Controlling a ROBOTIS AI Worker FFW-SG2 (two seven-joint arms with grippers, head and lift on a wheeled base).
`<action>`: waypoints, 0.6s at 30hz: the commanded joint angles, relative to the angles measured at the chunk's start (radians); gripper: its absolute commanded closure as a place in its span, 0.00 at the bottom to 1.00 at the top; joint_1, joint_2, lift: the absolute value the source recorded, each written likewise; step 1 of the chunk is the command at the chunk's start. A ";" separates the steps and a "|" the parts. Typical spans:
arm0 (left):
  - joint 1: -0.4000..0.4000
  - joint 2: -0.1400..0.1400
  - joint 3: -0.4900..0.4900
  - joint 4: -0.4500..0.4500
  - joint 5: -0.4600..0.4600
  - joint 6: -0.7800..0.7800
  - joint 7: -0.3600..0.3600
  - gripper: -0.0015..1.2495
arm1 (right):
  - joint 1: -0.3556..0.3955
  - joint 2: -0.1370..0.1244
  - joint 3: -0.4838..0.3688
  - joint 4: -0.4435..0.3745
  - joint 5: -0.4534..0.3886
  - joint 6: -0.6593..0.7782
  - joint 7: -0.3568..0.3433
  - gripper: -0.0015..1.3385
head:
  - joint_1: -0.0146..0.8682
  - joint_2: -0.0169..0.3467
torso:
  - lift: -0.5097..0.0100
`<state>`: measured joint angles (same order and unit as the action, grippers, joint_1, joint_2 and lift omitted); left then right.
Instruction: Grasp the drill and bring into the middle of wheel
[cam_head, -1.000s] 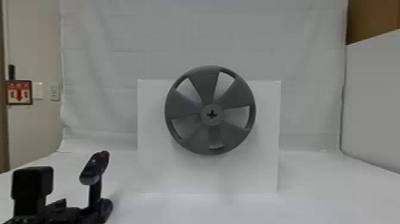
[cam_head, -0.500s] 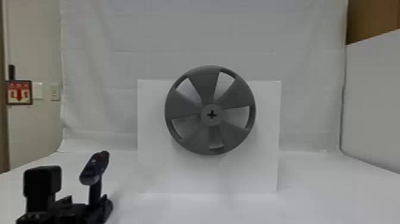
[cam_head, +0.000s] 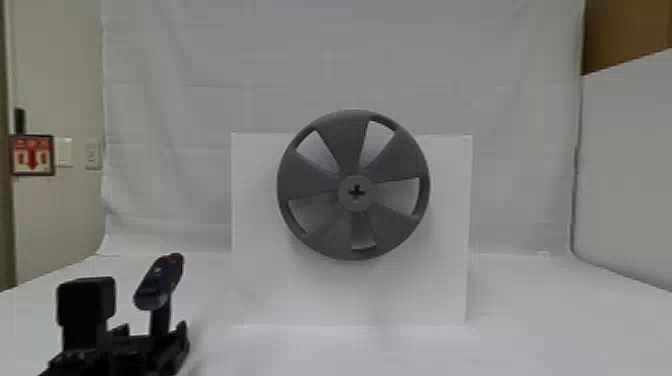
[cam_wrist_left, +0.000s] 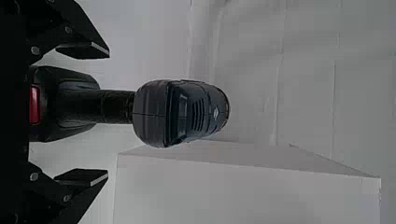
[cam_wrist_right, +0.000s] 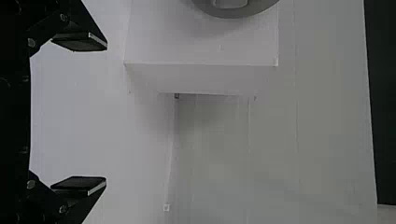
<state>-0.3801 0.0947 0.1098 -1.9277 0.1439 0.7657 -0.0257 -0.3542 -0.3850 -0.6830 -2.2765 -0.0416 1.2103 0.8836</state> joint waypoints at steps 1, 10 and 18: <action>-0.017 0.000 -0.007 0.023 -0.009 -0.014 0.003 0.29 | -0.002 0.000 -0.001 0.000 0.000 0.000 0.000 0.20 | 0.08 0.13 | 0.21; -0.043 0.003 -0.025 0.061 -0.029 -0.028 0.012 0.29 | -0.003 0.000 0.000 0.000 0.000 0.002 0.000 0.20 | 0.08 0.13 | 0.21; -0.060 0.005 -0.035 0.102 -0.037 -0.039 0.026 0.29 | -0.003 0.000 0.003 0.000 0.002 0.002 0.000 0.20 | 0.08 0.13 | 0.21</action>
<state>-0.4317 0.0995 0.0773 -1.8463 0.1095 0.7368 -0.0018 -0.3574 -0.3851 -0.6818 -2.2764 -0.0412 1.2119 0.8836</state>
